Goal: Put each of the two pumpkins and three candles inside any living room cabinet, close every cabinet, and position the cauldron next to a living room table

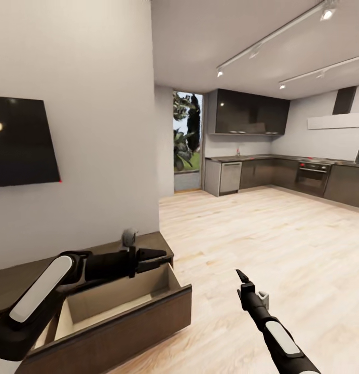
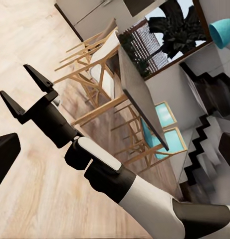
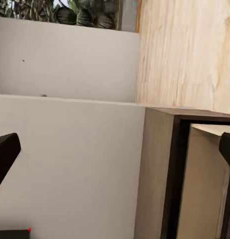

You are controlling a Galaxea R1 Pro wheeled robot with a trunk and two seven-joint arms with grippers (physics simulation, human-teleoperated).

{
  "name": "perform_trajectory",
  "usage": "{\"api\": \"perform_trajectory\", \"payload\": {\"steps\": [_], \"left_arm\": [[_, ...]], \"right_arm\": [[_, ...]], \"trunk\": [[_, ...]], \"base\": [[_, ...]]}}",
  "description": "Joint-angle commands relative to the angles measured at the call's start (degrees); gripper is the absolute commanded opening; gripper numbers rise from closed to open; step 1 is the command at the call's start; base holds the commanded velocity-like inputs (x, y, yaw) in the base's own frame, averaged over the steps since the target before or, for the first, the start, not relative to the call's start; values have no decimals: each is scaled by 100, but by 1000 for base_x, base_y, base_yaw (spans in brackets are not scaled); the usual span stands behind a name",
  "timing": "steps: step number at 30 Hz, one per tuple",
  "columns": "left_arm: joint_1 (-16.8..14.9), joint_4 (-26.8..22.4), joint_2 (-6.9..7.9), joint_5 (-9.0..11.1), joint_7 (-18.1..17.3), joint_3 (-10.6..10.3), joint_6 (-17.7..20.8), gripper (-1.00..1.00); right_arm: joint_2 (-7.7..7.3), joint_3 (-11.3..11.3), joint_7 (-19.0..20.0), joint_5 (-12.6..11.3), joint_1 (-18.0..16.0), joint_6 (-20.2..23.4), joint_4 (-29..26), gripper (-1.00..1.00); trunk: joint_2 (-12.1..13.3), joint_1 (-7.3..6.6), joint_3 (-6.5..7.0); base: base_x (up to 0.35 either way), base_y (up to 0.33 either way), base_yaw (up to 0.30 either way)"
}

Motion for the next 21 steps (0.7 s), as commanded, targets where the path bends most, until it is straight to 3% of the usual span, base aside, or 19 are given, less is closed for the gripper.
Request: {"api": "perform_trajectory", "payload": {"steps": [1,21], "left_arm": [[-4,-2,5,16,12,-5,6,100],[-4,-2,5,16,19,-5,6,100]], "right_arm": [[1,-20,16,-59,-4,58,4,100],[-6,-32,8,-62,4,58,4,100]], "trunk": [[38,-23,19],[840,-462,510]], "base": [[0,0,-228],[0,0,-228]]}}
